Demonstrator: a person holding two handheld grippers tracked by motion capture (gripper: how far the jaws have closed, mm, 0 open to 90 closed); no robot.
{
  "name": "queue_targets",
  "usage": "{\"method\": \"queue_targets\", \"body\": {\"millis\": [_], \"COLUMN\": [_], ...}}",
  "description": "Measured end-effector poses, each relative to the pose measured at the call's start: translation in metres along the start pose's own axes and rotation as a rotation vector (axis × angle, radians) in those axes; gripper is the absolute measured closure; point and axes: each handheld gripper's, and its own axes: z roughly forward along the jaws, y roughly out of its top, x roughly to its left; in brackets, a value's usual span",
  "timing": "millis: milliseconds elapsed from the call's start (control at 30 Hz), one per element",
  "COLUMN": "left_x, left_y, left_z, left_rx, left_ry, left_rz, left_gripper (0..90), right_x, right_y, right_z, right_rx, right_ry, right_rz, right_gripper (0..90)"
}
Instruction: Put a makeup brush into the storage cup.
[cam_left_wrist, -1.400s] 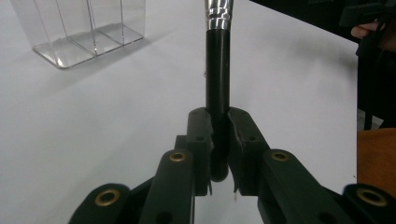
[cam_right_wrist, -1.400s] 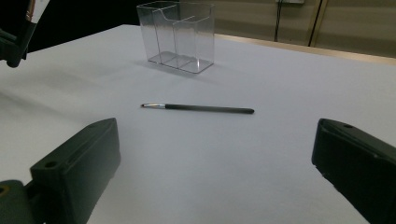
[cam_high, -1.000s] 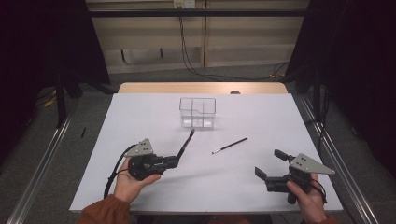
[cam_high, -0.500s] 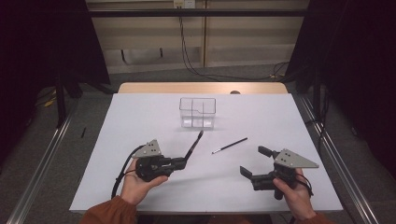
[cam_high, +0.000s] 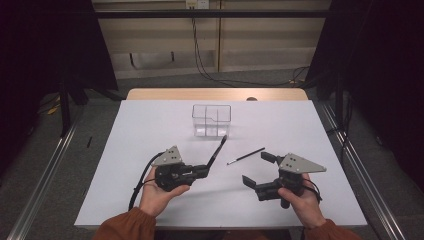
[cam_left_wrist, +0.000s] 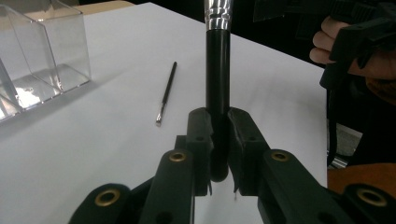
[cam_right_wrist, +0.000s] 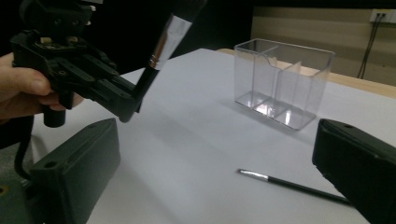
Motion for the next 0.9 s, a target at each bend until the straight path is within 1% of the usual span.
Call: {"method": "queue_targets", "body": {"millis": [100, 200, 433, 500, 600, 700, 733, 767, 833, 867, 900], "left_x": [-0.001, -0.002, -0.006, -0.006, -0.006, -0.007, -0.007, -0.007, -0.008, -0.008, -0.008], "left_y": [0.002, 0.003, 0.003, 0.002, 0.000, -0.002, -0.003, -0.003, -0.001, -0.001, -0.001], "left_z": [0.006, 0.010, 0.015, 0.015, 0.017, 0.019, 0.019, 0.018, 0.016, 0.015, 0.014], "left_rx": [-0.001, -0.006, -0.013, -0.014, -0.014, -0.006, -0.010, -0.015, -0.021, -0.025, -0.026], "left_ry": [-0.001, -0.005, -0.013, -0.013, -0.017, -0.018, -0.019, -0.021, -0.024, -0.022, -0.023], "left_rz": [-0.001, 0.001, 0.009, 0.012, 0.005, 0.002, 0.003, 0.002, 0.004, 0.004, 0.003], "left_gripper": [79.8, 79.8, 79.7, 79.8, 79.8, 79.7, 79.8, 79.8, 79.7, 79.7, 79.8], "right_x": [0.002, 0.004, 0.009, 0.011, 0.014, 0.016, 0.016, 0.016, 0.016, 0.016, 0.016], "right_y": [0.004, 0.008, 0.016, 0.018, 0.020, 0.020, 0.020, 0.020, 0.020, 0.020, 0.020], "right_z": [0.006, 0.012, 0.025, 0.029, 0.034, 0.039, 0.041, 0.042, 0.044, 0.045, 0.046], "right_rx": [-0.007, -0.013, -0.007, -0.005, 0.005, 0.014, 0.013, 0.014, 0.014, 0.016, 0.019], "right_ry": [0.012, 0.040, 0.057, 0.052, 0.063, 0.069, 0.071, 0.081, 0.084, 0.090, 0.097], "right_rz": [0.002, 0.003, 0.012, 0.010, 0.013, 0.011, 0.012, 0.019, 0.026, 0.036, 0.034], "right_gripper": [0.6, 2.7, 2.6, 2.7, 3.1, 7.9, 10.2, 14.4, 16.9, 20.8, 23.7]}}
